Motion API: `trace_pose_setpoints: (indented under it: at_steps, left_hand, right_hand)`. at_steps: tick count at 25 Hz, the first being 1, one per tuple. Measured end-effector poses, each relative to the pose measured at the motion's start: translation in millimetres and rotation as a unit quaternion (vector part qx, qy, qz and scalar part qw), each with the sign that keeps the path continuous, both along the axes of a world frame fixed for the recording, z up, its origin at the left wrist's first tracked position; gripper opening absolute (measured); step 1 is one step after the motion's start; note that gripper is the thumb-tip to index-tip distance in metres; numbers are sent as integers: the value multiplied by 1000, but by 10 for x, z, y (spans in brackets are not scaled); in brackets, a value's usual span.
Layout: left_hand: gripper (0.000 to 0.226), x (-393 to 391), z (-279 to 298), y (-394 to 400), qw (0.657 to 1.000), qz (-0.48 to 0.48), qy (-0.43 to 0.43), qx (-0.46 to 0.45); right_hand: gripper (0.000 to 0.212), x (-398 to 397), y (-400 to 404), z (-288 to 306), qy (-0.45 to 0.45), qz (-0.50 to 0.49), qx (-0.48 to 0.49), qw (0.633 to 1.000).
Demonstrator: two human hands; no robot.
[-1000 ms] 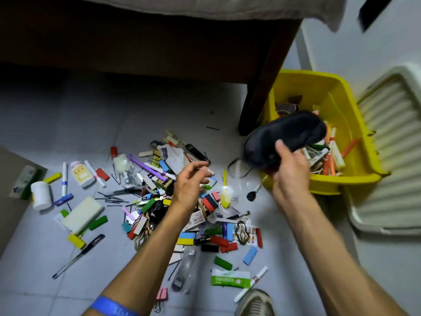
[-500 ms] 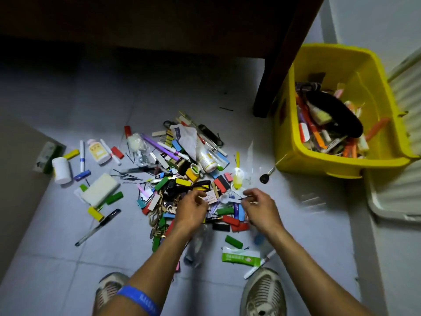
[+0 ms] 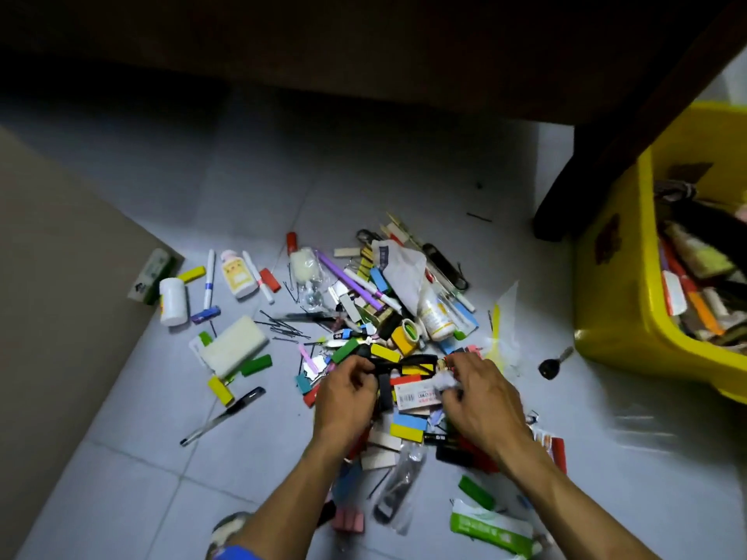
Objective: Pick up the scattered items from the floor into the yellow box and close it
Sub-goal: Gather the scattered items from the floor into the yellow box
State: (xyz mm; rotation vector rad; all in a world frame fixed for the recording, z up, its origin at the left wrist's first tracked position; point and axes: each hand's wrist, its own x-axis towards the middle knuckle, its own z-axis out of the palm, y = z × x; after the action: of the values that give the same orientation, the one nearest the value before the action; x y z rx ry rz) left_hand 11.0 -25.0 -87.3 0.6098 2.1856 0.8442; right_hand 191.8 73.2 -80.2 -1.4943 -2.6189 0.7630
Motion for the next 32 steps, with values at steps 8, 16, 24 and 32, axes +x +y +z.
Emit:
trace_pose_setpoints:
  at_steps: [8, 16, 24, 32]
  left_hand:
    - [34, -376, 287, 778, 998, -46, -13, 44]
    - [36, -125, 113, 1318, 997, -13, 54, -56]
    - [13, 237, 1048, 1048, 976, -5, 23, 217]
    - [21, 1816, 1966, 1916, 909, -219, 168, 313]
  right_hand:
    - [60, -972, 859, -1, -109, -8, -80, 991]
    - [81, -498, 406, -80, 87, -91, -242, 962]
    - [47, 155, 545, 748, 380, -328, -279, 818]
    - [73, 1593, 1133, 1786, 433, -434, 122, 780]
